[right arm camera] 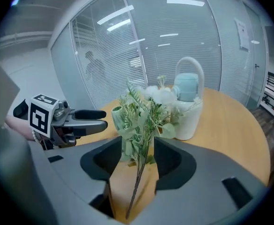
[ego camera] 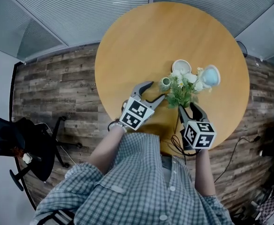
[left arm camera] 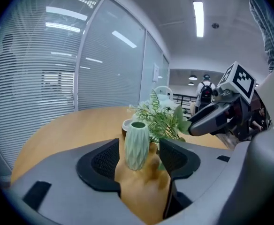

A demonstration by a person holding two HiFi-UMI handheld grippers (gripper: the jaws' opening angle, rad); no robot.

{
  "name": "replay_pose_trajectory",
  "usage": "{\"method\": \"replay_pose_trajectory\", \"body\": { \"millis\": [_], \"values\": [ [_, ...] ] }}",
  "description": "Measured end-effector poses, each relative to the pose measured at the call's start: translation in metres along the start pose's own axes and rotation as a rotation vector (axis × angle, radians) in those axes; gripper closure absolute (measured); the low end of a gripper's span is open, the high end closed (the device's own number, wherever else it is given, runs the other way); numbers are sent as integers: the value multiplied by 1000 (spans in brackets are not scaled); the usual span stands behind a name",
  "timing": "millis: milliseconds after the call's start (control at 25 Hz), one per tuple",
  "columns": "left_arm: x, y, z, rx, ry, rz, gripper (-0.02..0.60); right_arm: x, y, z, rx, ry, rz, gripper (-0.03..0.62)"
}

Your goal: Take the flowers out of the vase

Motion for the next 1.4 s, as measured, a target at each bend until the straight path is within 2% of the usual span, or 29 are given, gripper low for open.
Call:
{"method": "replay_pose_trajectory", "body": {
  "millis": [160, 360, 440, 600, 760, 1040, 1240, 1400],
  "values": [
    [9, 7, -26, -18, 32, -4, 326, 11, -15, -27, -35, 139, -17, 416],
    [27, 16, -60, -33, 83, 2, 400, 23, -42, -58, -65, 302, -9, 421],
    [36, 18, -76, -29, 106, -11, 425, 29, -57, -72, -85, 373, -57, 436],
    [52, 20, -108, -6, 162, -34, 484, 39, -86, -97, -120, 488, -112, 521],
    [62, 24, -137, 1, 192, 2, 534, 39, -106, -112, -72, 531, -97, 547],
    [62, 38, -186, 9, 210, 81, 570, 25, -130, -143, -133, 569, -124, 568],
    [62, 41, -218, 30, 247, 64, 574, 28, -149, -176, -176, 629, -172, 571],
    [63, 42, -241, 48, 266, 94, 574, 33, -166, -198, -206, 674, -211, 574]
  ]
}}
Point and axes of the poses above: the fingertips, and each gripper's own axes: z forward along the fingers, y to its right, x out of its top, the point moved 6 cm from there along -z, backward along the fingers, and after that the axes turned 3 degrees about z, right-handed, at the moved point
